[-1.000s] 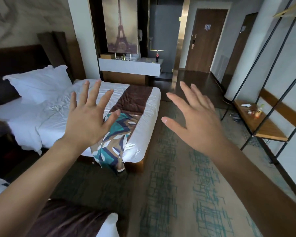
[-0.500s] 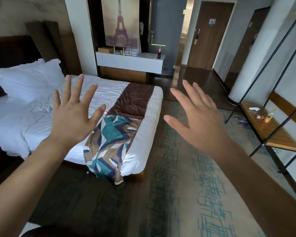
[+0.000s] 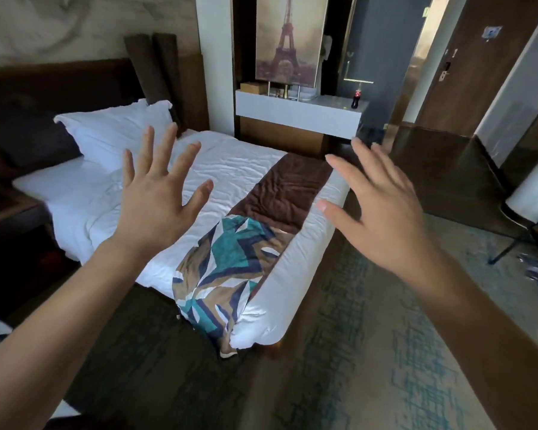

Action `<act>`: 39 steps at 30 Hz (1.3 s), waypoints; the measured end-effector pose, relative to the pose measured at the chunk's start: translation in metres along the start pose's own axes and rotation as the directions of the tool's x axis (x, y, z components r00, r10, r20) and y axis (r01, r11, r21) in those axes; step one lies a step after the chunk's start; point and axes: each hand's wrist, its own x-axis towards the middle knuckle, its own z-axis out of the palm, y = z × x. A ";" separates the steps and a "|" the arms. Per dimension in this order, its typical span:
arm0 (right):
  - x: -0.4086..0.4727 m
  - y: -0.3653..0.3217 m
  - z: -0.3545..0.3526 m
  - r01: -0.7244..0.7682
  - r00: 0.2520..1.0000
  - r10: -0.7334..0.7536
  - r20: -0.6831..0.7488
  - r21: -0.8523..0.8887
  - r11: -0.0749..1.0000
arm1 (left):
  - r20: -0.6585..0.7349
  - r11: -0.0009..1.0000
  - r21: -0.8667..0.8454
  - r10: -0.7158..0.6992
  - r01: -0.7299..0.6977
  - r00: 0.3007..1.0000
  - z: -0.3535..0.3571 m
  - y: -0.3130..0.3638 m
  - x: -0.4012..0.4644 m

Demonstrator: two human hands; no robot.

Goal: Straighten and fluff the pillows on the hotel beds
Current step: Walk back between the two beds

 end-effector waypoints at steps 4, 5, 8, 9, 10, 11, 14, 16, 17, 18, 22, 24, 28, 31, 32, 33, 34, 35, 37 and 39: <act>0.028 0.016 0.029 0.028 0.998 -0.029 0.047 0.033 0.999 | 0.040 0.999 0.040 -0.024 0.023 0.999 0.028 -0.005 0.014; 0.035 0.017 0.035 0.030 0.998 -0.032 0.048 0.045 0.999 | 0.043 0.999 0.043 -0.036 0.034 0.998 0.033 -0.008 0.015; 0.062 0.018 0.060 0.046 0.995 -0.053 0.080 0.089 0.995 | 0.065 0.994 0.063 -0.088 0.084 0.994 0.053 -0.024 0.021; 0.062 0.017 0.061 0.057 0.995 -0.063 0.072 0.088 0.994 | 0.070 0.994 0.070 -0.087 0.082 0.994 0.055 -0.025 0.019; 0.074 0.012 0.074 0.077 0.993 -0.086 0.082 0.103 0.992 | 0.081 0.991 0.085 -0.109 0.103 0.991 0.062 -0.036 0.020; 0.085 0.008 0.083 0.094 0.990 -0.105 0.095 0.114 0.989 | 0.086 0.989 0.091 -0.127 0.119 0.988 0.067 -0.046 0.021; 0.114 -0.006 0.105 0.129 0.986 -0.142 0.090 0.135 0.982 | 0.090 0.983 0.105 -0.161 0.152 0.983 0.076 -0.078 0.028; 0.134 -0.022 0.120 0.168 0.979 -0.181 0.089 0.136 0.976 | 0.082 0.974 0.137 -0.195 0.183 0.977 0.080 -0.102 0.030; 0.153 -0.033 0.134 0.185 0.975 -0.200 0.100 0.141 0.973 | 0.070 0.968 0.141 -0.219 0.208 0.973 0.081 -0.121 0.033; 0.156 -0.034 0.133 0.191 0.975 -0.203 0.088 0.130 0.973 | 0.063 0.970 0.147 -0.204 0.193 0.977 0.082 -0.121 0.034; 0.208 -0.096 0.185 0.280 0.947 -0.299 0.118 0.151 0.948 | 0.068 0.944 0.193 -0.284 0.266 0.956 0.085 -0.191 0.031; 0.238 -0.140 0.214 0.355 0.916 -0.381 0.125 0.188 0.916 | 0.084 0.920 0.227 -0.346 0.321 0.934 0.087 -0.234 0.025; 0.290 -0.219 0.249 0.439 0.872 -0.478 0.107 0.264 0.859 | 0.085 0.880 0.296 -0.412 0.372 0.907 0.074 -0.308 0.020; 0.323 -0.269 0.264 0.476 0.854 -0.517 0.055 0.316 0.821 | 0.053 0.851 0.322 -0.454 0.415 0.889 0.051 -0.353 0.023; 0.331 -0.285 0.269 0.493 0.844 -0.534 0.043 0.329 0.806 | 0.035 0.843 0.335 -0.459 0.422 0.888 0.044 -0.364 0.021; 0.339 -0.300 0.273 0.508 0.834 -0.551 0.035 0.345 0.790 | 0.017 0.832 0.343 -0.469 0.436 0.883 0.038 -0.375 0.018; 0.348 -0.314 0.276 0.522 0.823 -0.568 0.024 0.364 0.772 | 0.001 0.819 0.353 -0.483 0.452 0.875 0.031 -0.385 0.015; 0.355 -0.327 0.280 0.542 0.809 -0.588 0.007 0.379 0.750 | -0.013 0.807 0.361 -0.497 0.468 0.868 0.024 -0.394 0.012; 0.370 -0.352 0.285 0.583 0.782 -0.622 -0.033 0.392 0.712 | -0.042 0.776 0.374 -0.532 0.507 0.845 0.011 -0.411 0.009; 0.383 -0.374 0.289 0.606 0.764 -0.643 -0.057 0.407 0.684 | -0.074 0.747 0.384 -0.561 0.543 0.824 -0.002 -0.425 0.010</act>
